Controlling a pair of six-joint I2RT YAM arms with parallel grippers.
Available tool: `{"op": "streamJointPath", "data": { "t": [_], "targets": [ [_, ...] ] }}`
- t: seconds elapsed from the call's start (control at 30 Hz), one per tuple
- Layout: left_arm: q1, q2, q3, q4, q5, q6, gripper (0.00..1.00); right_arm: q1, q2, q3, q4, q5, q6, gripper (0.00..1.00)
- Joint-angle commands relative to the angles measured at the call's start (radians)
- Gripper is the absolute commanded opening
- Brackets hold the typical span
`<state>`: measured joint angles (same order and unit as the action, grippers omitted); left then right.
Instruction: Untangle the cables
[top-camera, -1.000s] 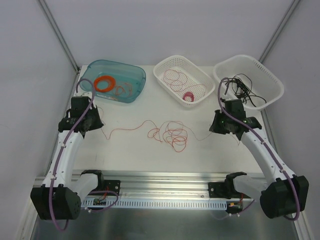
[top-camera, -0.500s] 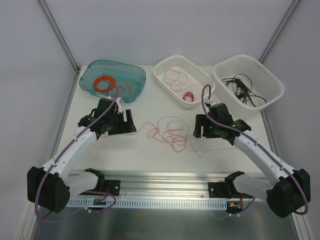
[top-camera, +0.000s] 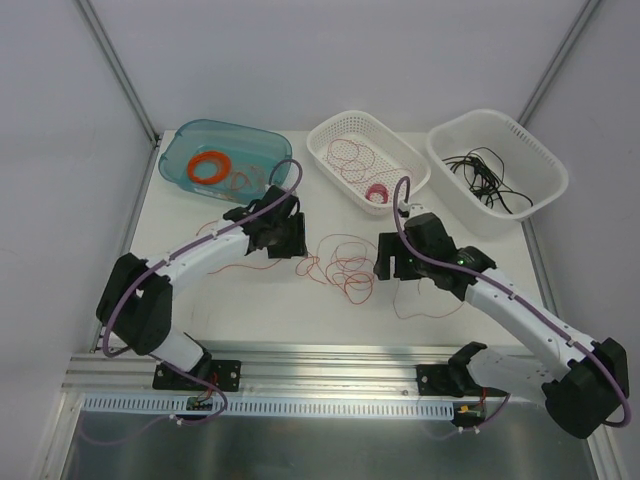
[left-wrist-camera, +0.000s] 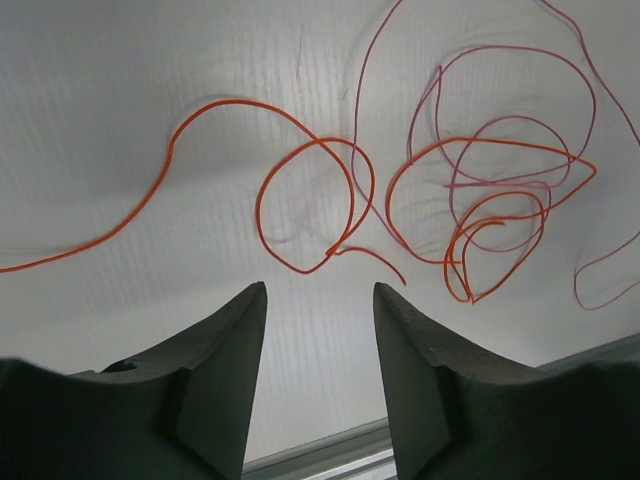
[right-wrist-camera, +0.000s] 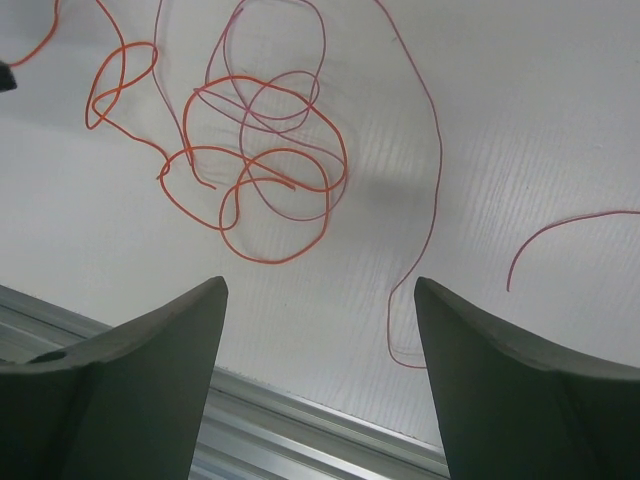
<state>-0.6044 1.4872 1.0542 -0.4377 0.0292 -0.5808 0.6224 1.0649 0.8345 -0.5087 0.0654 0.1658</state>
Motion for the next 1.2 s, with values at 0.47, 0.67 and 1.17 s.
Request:
{"op": "streamJointPath", "data": {
  "t": [0.47, 0.67, 1.17],
  "targets": [
    [-0.078, 0.286, 0.171, 0.051, -0.132, -0.126, 0.34, 0.100, 0.007, -0.025, 0.049, 0.057, 0.058, 0.80],
    [-0.089, 0.308, 0.176, 0.059, -0.138, -0.129, 0.36, 0.117, 0.015, -0.029, 0.058, 0.062, 0.063, 0.80],
    [-0.101, 0.294, 0.156, 0.056, -0.143, -0.125, 0.00, 0.161, 0.061, -0.017, 0.105, 0.059, 0.086, 0.80]
  ]
}}
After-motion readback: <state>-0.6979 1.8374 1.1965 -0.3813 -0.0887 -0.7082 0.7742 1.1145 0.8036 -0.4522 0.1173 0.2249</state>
